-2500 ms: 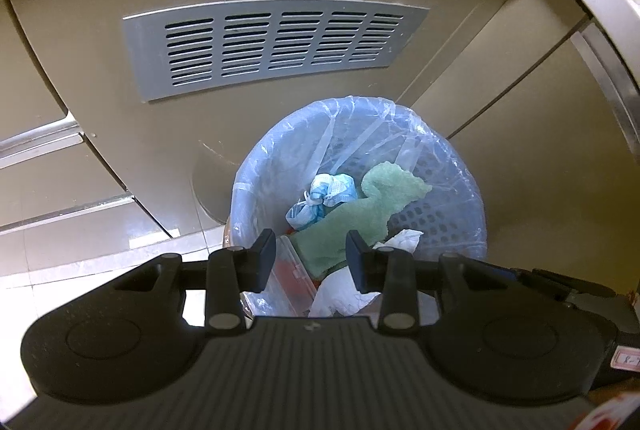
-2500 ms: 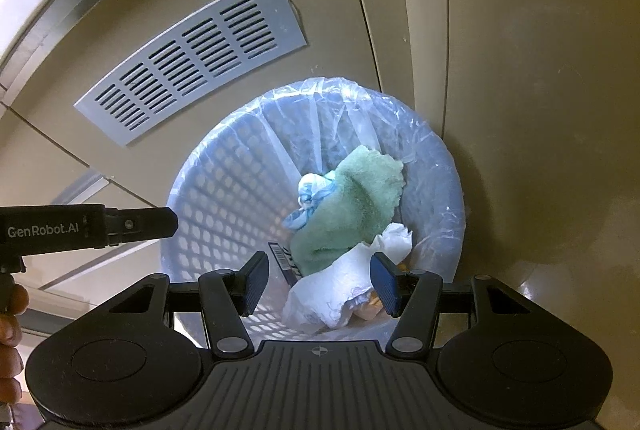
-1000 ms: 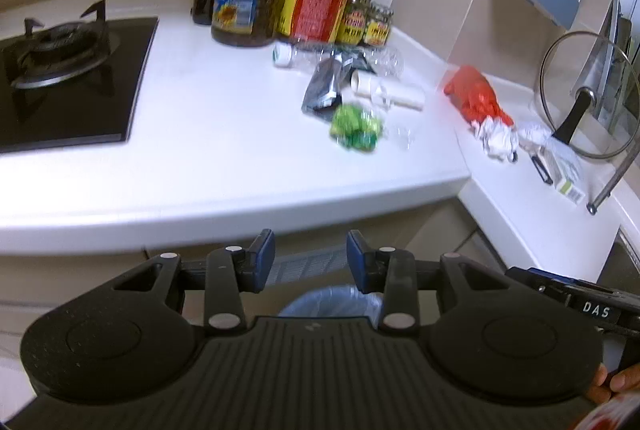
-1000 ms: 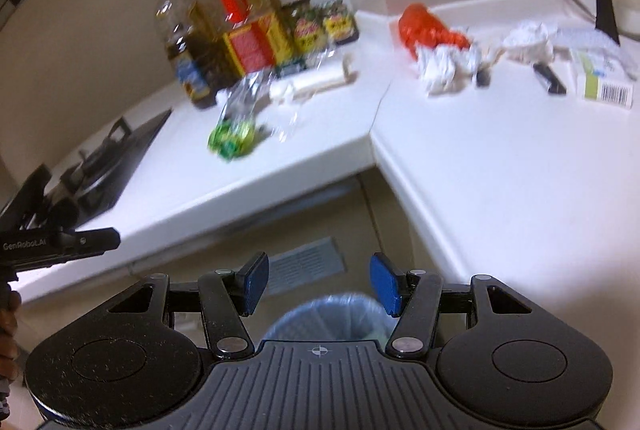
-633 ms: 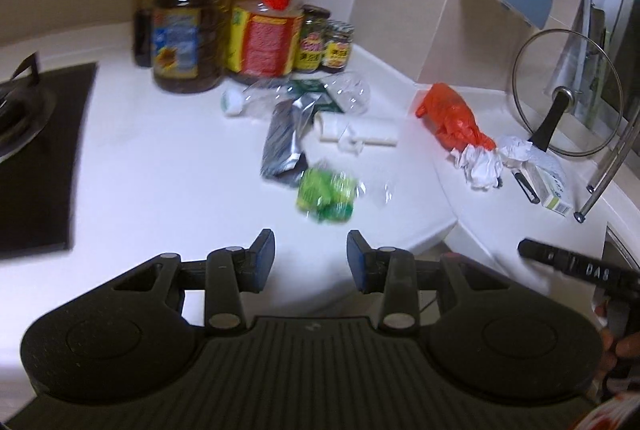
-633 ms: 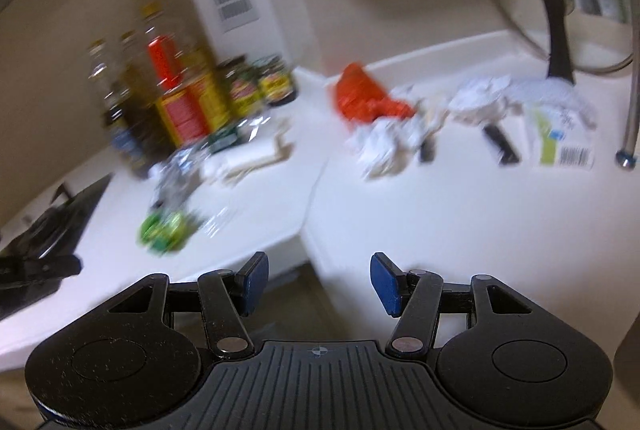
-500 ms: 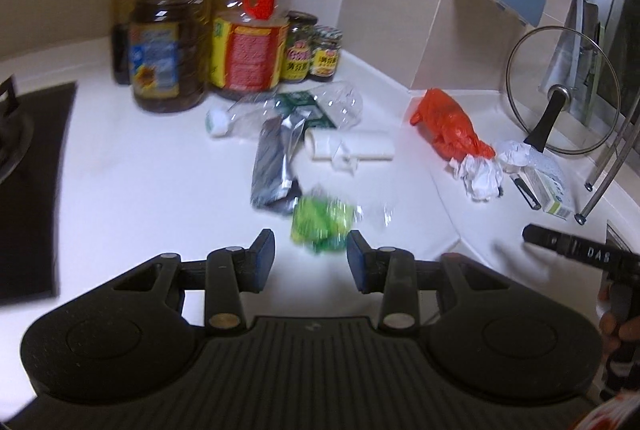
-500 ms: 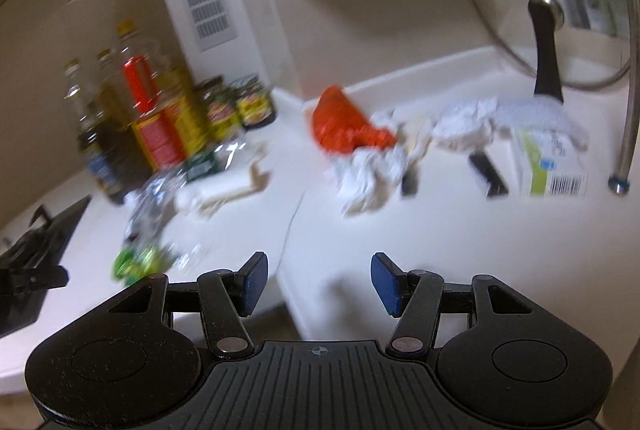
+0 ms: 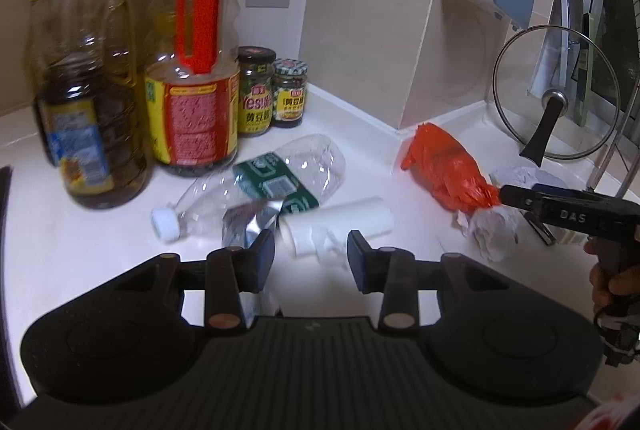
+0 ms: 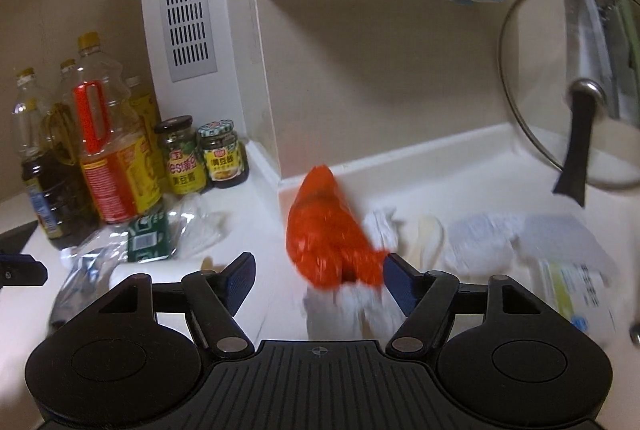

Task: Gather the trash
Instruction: 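Grasp the red plastic bag with the right tool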

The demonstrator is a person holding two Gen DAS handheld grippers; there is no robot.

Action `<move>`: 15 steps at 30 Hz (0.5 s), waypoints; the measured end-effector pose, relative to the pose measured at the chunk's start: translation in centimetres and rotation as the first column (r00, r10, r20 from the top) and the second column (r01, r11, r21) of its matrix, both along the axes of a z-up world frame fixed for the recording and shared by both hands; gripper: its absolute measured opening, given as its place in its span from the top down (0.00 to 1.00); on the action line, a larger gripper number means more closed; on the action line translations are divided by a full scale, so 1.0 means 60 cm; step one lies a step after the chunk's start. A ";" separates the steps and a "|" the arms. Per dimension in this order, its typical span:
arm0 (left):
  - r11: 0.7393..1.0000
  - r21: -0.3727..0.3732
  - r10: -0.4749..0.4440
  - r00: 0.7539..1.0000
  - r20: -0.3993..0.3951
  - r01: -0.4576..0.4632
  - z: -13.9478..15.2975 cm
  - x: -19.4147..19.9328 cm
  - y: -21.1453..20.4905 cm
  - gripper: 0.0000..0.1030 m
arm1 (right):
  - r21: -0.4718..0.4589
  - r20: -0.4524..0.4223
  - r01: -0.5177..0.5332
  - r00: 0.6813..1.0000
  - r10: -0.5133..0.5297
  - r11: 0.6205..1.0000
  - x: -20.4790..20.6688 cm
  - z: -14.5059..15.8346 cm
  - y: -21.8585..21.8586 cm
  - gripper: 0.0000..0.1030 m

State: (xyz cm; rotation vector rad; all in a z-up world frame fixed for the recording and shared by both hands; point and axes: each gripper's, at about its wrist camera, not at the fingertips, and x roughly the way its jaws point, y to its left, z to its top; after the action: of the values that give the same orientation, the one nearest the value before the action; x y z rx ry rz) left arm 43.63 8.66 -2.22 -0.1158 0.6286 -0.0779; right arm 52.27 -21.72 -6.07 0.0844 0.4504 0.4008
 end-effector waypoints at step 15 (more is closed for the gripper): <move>0.999 0.035 -0.018 1.000 -0.013 0.018 -0.019 0.055 0.034 0.63 | -0.195 0.025 -0.005 1.000 0.010 0.981 0.117 -0.043 0.071 0.32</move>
State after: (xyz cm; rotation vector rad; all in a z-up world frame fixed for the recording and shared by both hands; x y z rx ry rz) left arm 46.94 10.71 -3.34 -0.0763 0.6432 -0.0836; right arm 59.28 -17.46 -8.66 -0.1128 0.4620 0.3627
